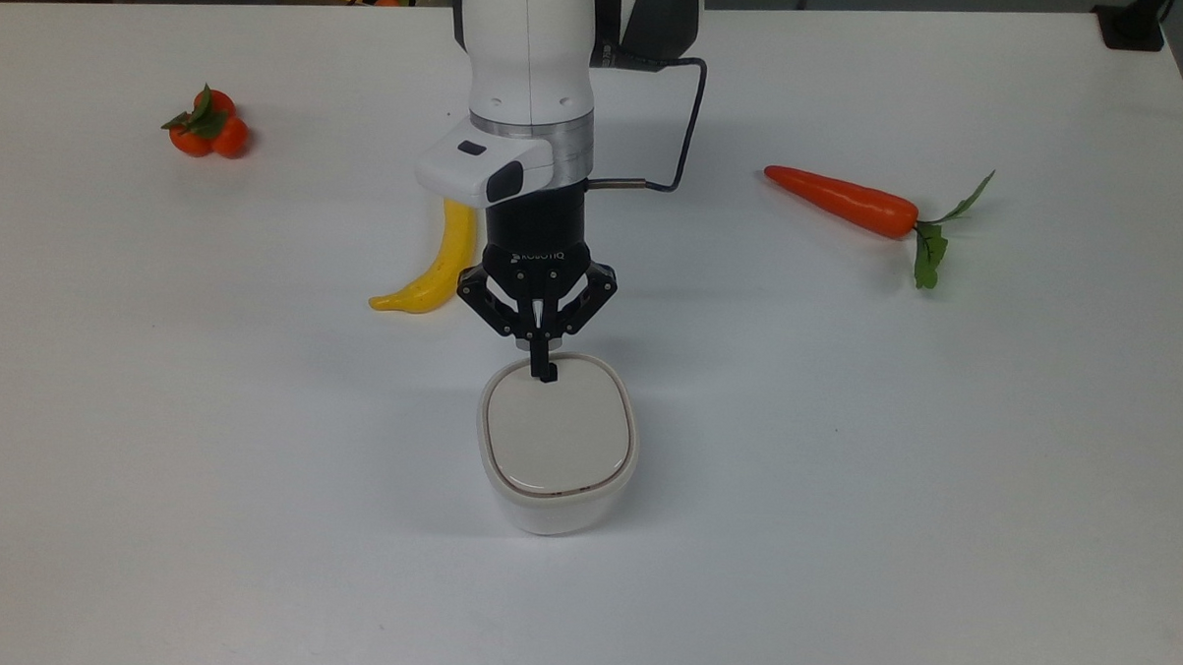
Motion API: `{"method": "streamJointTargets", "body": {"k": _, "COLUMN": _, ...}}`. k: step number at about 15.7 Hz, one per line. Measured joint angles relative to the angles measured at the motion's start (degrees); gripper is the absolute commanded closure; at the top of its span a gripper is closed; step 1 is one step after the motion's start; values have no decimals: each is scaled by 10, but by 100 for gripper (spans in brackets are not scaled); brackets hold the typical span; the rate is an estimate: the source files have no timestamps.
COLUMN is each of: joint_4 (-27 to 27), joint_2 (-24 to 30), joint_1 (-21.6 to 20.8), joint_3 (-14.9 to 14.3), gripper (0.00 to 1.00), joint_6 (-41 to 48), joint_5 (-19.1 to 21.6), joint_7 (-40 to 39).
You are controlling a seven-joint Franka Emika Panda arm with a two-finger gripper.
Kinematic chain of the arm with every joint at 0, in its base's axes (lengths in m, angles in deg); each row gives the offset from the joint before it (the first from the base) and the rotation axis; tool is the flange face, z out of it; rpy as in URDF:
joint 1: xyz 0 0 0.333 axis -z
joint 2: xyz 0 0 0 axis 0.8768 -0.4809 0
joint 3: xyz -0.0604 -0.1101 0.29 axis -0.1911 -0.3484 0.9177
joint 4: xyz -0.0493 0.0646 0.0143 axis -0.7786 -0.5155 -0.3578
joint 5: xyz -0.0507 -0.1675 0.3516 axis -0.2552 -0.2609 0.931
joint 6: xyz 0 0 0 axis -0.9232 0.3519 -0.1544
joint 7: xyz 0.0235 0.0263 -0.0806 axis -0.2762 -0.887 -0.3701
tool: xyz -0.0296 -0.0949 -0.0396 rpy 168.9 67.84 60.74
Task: Close garbage bin
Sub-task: 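Hold the gripper pressed on the closed lid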
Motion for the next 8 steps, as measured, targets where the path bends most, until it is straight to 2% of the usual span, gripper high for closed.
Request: {"method": "streamJointTargets", "body": {"k": 8, "joint_4": 0, "joint_2": -10, "joint_1": -1, "joint_3": 0, "gripper": 100, "joint_6": -31, "joint_5": 0, "joint_7": 0}}
